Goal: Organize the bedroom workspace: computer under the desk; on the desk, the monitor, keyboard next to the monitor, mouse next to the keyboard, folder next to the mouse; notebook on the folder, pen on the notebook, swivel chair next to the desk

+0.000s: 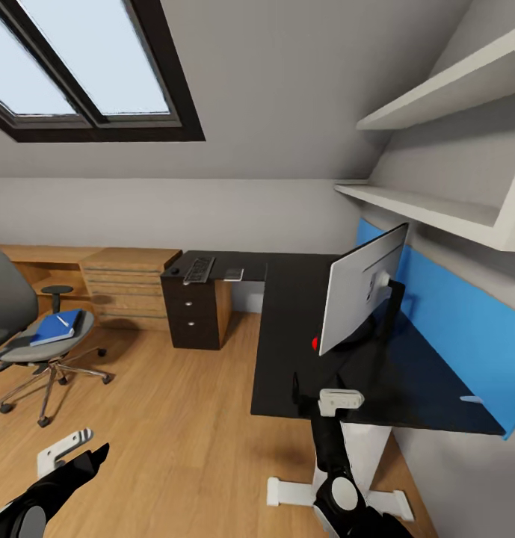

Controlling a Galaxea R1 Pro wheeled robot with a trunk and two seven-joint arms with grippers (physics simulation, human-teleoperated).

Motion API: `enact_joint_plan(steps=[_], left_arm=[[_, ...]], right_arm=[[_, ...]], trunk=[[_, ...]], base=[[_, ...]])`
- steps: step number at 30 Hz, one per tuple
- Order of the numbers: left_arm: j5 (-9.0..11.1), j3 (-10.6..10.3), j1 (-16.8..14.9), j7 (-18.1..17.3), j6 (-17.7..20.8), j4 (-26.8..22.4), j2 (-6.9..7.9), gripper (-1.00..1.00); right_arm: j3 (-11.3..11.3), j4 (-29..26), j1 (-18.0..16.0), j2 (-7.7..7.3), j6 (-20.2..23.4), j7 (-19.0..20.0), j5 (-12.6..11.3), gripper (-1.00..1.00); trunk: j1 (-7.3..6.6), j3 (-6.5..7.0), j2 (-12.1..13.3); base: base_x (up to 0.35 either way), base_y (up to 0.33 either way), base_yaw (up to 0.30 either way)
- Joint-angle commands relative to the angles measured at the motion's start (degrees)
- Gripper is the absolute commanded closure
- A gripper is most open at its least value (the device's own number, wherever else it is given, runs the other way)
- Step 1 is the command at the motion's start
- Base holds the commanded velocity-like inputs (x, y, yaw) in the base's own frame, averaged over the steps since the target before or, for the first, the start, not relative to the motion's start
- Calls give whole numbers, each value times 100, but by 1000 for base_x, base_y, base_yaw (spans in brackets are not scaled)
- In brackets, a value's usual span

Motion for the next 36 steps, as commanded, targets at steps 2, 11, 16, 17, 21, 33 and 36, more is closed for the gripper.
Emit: enact_joint_plan(steps=[2,11,16,17,21,33,36], left_arm=[[61,6,-5,29,34,1,-3,-100],[62,4,-5,29,35,12,-10,-100],[57,-1,-5,31,37,36,-10,-100],[57,-5,-5,32,37,49,-10,-100],[55,-92,-5,36,34,132,-5,-100],[54,-167,-5,38,23,177,17,-100],[54,-170,-5,38,22,178,12,-100]], right_arm=[[15,-1,-9,43,-56,-64,-48,-100],[27,16,-8,182,62,-853,143,-100],[17,-25,-18,361,614,-1482,515,-100],[13,-60,-19,415,756,-1566,557,-100],[-26,-292,-42,698,1512,-1800,670,-100],[-464,36,-1226,1076,2821,-1949,707,-100],[-505,299,-1338,1089,2833,-1949,698,-100]], trunk=[[3,-7,-4],[3,-7,-4],[3,-7,-4],[3,-7,-4],[3,-7,-4],[3,-7,-4],[3,-7,-4]], base=[[156,119,0],[39,30,0],[5,4,0],[2,2,0],[1,0,0],[0,0,0],[0,0,0]])
